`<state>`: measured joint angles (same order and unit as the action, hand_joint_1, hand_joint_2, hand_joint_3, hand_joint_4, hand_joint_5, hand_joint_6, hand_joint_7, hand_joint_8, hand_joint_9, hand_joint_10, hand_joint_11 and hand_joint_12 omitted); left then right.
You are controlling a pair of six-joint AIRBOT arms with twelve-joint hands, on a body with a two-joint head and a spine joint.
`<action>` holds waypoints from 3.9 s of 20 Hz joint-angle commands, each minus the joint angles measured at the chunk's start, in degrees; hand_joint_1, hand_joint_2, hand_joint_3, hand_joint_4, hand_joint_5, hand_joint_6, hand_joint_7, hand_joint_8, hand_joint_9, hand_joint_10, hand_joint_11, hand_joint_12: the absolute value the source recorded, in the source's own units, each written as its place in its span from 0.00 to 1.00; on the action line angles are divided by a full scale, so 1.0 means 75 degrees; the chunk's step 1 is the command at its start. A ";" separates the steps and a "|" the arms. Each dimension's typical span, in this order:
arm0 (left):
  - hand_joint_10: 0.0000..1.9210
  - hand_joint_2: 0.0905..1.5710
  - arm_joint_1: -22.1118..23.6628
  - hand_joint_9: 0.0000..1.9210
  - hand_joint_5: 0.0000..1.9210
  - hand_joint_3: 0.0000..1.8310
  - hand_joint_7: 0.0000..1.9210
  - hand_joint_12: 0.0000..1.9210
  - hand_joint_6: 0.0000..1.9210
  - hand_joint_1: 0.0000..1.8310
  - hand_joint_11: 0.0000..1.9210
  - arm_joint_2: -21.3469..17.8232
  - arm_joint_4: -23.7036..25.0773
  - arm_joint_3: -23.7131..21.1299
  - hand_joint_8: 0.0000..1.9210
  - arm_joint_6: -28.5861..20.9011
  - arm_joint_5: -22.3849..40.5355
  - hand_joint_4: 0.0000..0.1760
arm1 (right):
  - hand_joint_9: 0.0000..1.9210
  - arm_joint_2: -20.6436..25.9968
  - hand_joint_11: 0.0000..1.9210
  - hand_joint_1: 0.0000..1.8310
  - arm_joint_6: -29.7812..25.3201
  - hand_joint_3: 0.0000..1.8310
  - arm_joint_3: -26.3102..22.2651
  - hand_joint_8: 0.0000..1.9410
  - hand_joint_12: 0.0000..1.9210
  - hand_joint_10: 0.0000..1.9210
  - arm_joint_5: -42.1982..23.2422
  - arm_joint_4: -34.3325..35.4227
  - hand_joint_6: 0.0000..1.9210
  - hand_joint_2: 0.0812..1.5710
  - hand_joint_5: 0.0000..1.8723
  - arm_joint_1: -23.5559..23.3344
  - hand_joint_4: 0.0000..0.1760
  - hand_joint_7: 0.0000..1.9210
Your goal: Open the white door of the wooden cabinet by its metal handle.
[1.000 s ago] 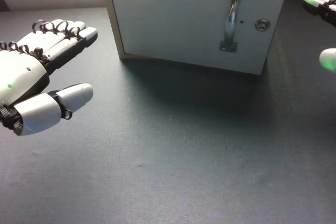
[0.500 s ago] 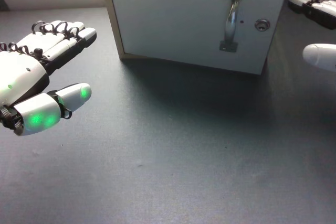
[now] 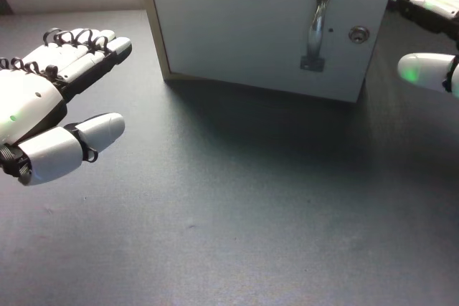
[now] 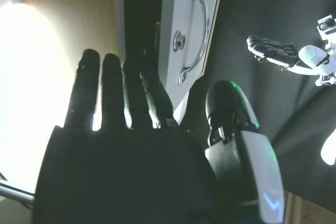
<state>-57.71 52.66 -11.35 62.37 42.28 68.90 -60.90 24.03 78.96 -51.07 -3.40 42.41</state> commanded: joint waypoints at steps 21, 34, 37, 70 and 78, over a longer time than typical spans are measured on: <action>0.00 0.97 -0.0193 0.00 0.03 0.00 0.00 0.00 0.00 0.00 0.01 -0.0023 -0.0206 -0.0015 0.00 -0.0070 0.1158 0.00 | 0.00 0.0367 0.00 0.01 -0.0224 0.00 -0.1173 0.00 0.00 0.00 -0.2052 -0.1196 0.00 0.91 0.00 -0.0073 0.00 0.00; 0.00 0.98 -0.0197 0.00 0.02 0.00 0.00 0.01 0.00 0.00 0.02 -0.0017 -0.0271 0.0016 0.00 -0.0067 0.1148 0.00 | 0.00 0.0033 0.02 0.06 -0.0806 0.00 -0.1210 0.00 0.01 0.00 -0.2156 -0.2238 0.00 0.92 0.00 -0.0111 0.00 0.00; 0.00 0.97 -0.0196 0.00 0.03 0.00 0.01 0.01 0.00 0.00 0.01 -0.0018 -0.0276 0.0014 0.00 -0.0067 0.1141 0.00 | 0.00 -0.0144 0.00 0.09 -0.0846 0.00 -0.1196 0.00 0.00 0.00 -0.2155 -0.2423 0.00 0.93 0.00 -0.0266 0.00 0.00; 0.00 0.80 -0.0290 0.00 0.00 0.00 0.00 0.00 0.00 0.00 0.00 -0.0026 -0.0744 0.0127 0.00 0.0190 0.0982 0.00 | 0.00 -0.2091 0.00 0.14 -0.1107 0.02 -0.0890 0.00 0.00 0.00 -0.1866 -0.3590 0.00 0.92 0.00 -0.1457 0.00 0.00; 0.00 0.80 -0.0324 0.00 0.00 0.00 0.00 0.00 0.00 0.00 0.00 -0.0065 -0.0765 0.0141 0.00 0.0189 0.0949 0.00 | 0.00 -0.2059 0.00 0.40 -0.1107 0.00 -0.0912 0.00 0.00 0.00 -0.1829 -0.3582 0.00 0.82 0.00 -0.1456 0.00 0.00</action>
<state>-60.36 52.69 -16.67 62.98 43.70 68.95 -76.49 16.14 72.29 -58.22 -32.53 32.29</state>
